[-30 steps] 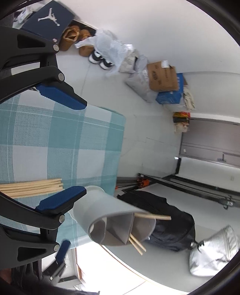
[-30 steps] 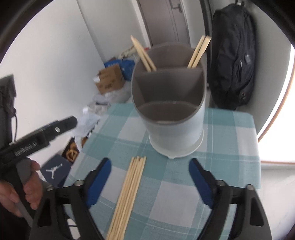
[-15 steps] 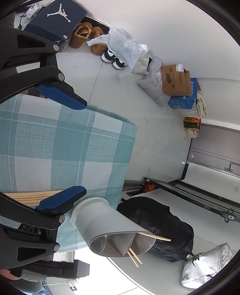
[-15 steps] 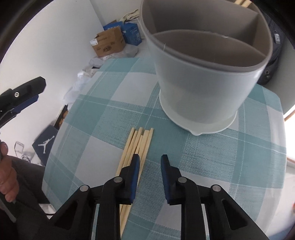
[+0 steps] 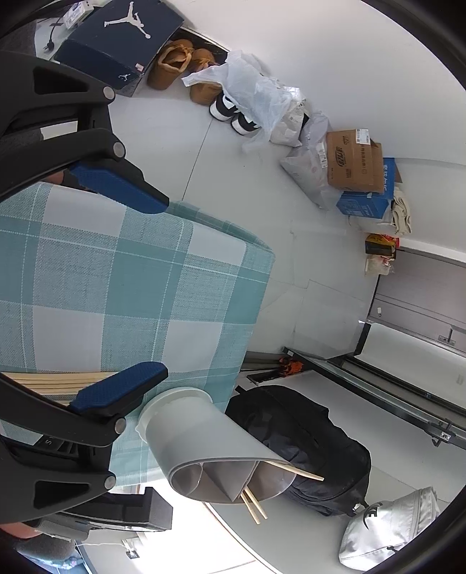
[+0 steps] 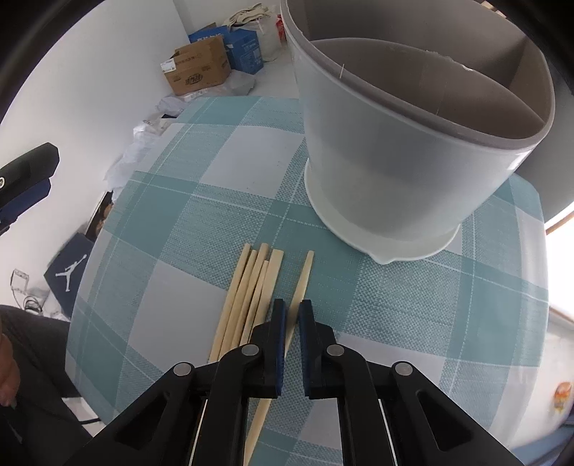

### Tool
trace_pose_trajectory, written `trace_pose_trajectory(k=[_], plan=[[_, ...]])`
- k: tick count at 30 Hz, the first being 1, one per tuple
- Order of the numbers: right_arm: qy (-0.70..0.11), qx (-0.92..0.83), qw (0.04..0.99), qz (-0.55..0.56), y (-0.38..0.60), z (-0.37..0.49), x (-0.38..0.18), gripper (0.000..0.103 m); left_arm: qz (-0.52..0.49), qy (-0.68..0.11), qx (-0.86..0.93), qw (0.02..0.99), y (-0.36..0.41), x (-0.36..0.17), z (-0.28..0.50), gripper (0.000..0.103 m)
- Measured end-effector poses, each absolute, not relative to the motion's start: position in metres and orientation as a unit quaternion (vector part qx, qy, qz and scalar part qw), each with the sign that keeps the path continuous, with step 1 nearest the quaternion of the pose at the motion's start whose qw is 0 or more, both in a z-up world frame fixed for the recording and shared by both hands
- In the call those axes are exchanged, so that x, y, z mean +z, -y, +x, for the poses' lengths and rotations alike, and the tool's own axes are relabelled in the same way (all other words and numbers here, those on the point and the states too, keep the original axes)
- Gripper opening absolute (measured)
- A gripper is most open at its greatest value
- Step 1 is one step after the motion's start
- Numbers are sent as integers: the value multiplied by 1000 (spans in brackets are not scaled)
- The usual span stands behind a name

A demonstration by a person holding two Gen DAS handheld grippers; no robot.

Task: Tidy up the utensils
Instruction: 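Lower the right gripper onto the wooden chopsticks and close on one, then close the left gripper on another chopstick while the right gripper holds its chopstick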

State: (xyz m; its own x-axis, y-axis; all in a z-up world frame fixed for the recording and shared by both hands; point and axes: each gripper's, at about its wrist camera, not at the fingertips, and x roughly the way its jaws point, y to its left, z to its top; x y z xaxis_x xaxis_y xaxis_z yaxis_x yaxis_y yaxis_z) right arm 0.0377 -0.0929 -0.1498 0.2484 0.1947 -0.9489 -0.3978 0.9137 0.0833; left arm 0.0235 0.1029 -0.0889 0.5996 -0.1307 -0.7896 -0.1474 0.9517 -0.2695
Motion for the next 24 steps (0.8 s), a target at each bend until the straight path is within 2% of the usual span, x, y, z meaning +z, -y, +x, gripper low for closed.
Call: trace_pose_trajectory(k=[11, 20, 24], plan=[[-567, 178, 797, -105, 78, 45, -149, 7, -155, -455, 13, 877, -110, -94, 24, 82], [-524, 196, 829, -26, 102, 36, -127, 5, -150, -490, -2, 858, -105, -111, 23, 81], [-496, 204, 844, 13, 123, 27, -108, 5, -120, -525, -42, 841, -77, -123, 21, 81]])
